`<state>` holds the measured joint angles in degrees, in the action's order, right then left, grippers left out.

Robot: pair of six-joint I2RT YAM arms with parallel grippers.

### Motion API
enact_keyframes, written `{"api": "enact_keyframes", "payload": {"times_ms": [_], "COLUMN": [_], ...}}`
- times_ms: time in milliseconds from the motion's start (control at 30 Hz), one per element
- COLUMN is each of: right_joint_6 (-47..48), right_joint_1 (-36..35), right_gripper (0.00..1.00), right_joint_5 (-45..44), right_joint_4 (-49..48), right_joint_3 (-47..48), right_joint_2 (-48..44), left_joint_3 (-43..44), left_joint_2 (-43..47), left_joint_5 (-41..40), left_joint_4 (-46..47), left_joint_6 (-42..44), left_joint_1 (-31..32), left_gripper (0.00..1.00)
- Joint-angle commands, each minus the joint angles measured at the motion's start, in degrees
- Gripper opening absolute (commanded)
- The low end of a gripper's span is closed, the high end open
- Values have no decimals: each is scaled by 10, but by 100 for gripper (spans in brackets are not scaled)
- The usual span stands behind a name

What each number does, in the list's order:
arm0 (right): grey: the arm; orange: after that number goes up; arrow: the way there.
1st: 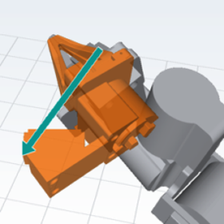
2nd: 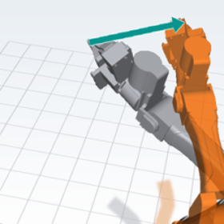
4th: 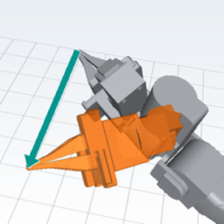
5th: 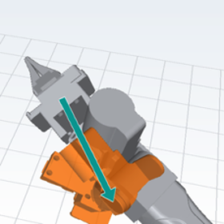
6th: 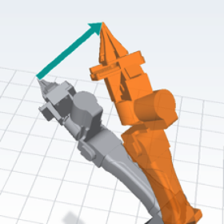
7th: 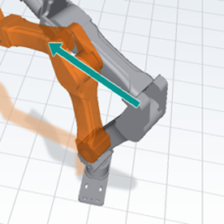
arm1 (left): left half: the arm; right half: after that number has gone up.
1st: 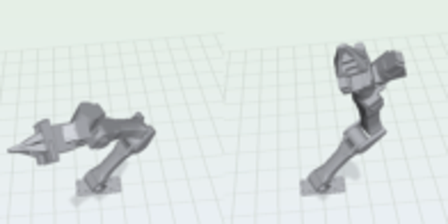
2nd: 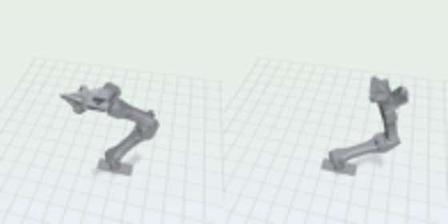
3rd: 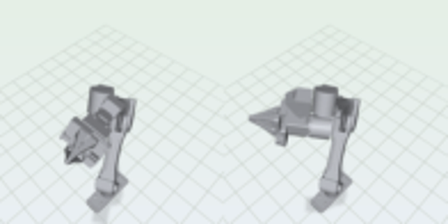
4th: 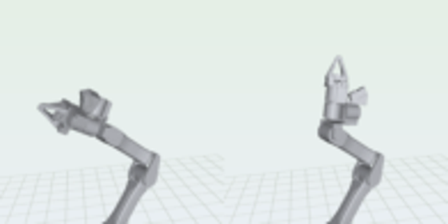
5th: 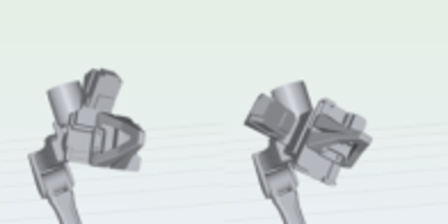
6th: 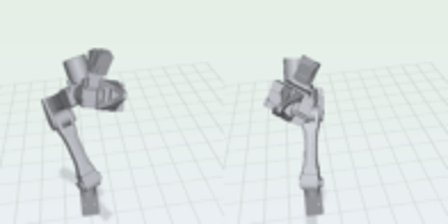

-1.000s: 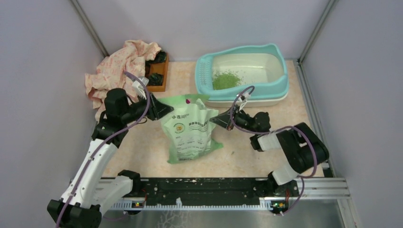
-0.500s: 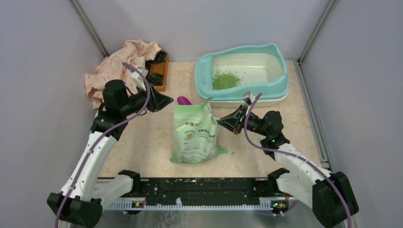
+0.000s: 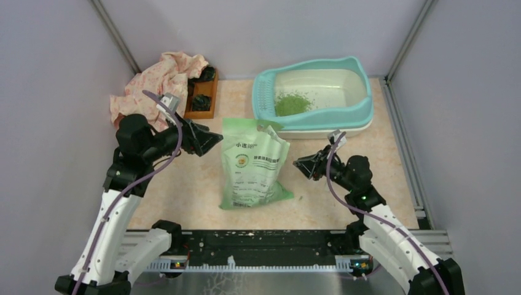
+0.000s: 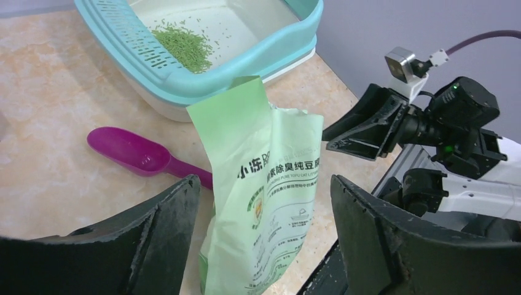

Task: Fill the litter box with clean litter
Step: Adjust the cat litter bag at the center of the board.

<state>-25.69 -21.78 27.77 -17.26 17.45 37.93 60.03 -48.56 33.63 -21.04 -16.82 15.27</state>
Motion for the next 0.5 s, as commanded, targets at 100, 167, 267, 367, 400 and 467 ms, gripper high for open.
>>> {"api": "enact_keyframes", "payload": {"times_ms": [100,167,267,367,400,467], "right_joint_6": [-15,-19,-33,-43,-45,-45], "right_joint_1": [4,4,4,4,4,4], "right_gripper": [38,39,39,39,39,39], "right_joint_5": [20,47,69,82,84,88], "right_joint_4": [-27,-40,-65,-87,-90,-90], "right_joint_3": [7,17,24,28,30,34], "right_joint_2": [8,27,58,81,85,89], "left_joint_3": [-24,-41,-67,-80,-83,-90], "left_joint_2": [43,40,29,11,5,-6], "left_joint_5": [18,12,15,20,17,12], "left_joint_4": [-35,-33,-10,2,2,8], "left_joint_6": [11,14,15,19,22,28], "left_joint_1": [0,0,0,0,0,0], "left_gripper": [87,87,89,92,92,92]}}
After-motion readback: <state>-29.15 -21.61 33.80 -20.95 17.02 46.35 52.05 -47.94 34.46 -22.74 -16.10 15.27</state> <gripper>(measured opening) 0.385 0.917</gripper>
